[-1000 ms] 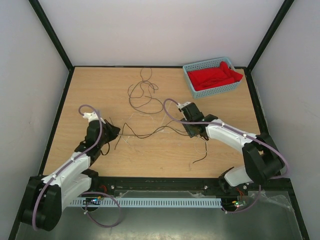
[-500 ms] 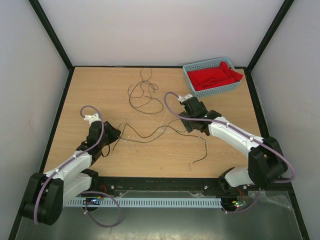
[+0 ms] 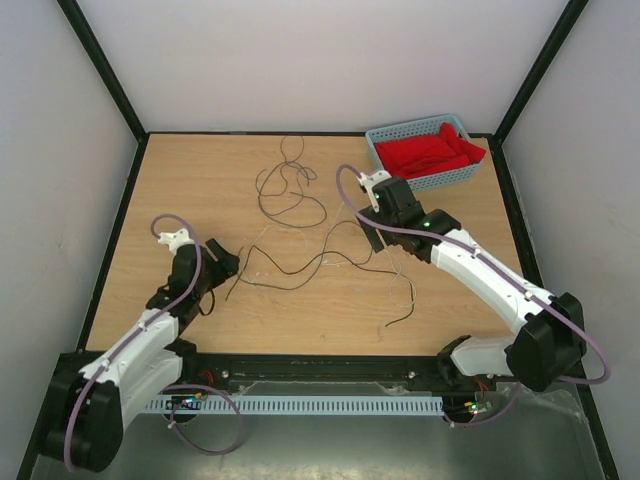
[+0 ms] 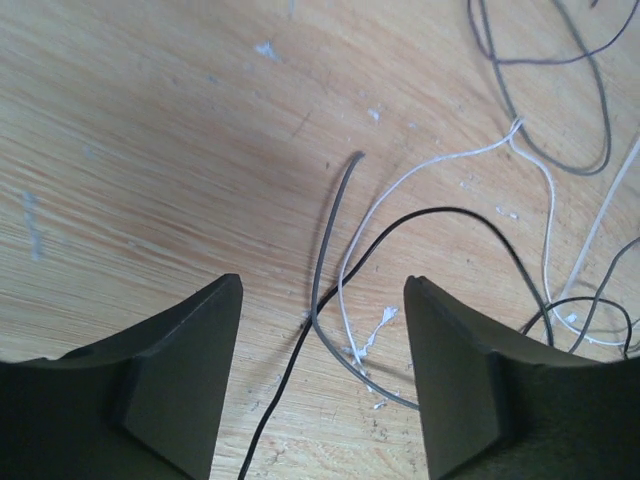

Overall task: Zip-tie the wires
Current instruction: Place the cable at the center of the board.

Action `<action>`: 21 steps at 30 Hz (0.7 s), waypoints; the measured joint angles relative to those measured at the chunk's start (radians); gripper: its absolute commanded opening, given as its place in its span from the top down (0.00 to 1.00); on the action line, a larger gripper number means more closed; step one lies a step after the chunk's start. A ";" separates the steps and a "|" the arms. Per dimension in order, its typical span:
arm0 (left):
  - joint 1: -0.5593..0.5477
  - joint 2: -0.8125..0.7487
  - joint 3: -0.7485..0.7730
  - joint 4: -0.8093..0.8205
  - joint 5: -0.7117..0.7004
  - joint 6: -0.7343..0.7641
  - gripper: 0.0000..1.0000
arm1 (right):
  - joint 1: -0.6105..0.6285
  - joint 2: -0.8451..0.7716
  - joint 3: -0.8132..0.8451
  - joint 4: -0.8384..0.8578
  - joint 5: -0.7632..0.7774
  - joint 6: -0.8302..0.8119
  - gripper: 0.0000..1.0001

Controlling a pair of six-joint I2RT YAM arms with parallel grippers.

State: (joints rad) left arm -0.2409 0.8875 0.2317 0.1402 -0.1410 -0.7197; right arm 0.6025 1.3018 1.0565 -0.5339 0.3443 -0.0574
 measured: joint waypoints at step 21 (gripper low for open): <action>0.046 -0.417 0.317 -0.224 0.107 0.296 0.01 | 0.000 0.597 0.440 0.389 -0.306 0.175 0.03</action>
State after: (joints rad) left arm -0.1951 0.4702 0.5491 -0.0834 -0.0341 -0.4240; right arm 0.6025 1.8984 1.4963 -0.1444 0.0383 0.1181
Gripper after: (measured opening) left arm 0.990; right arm 0.971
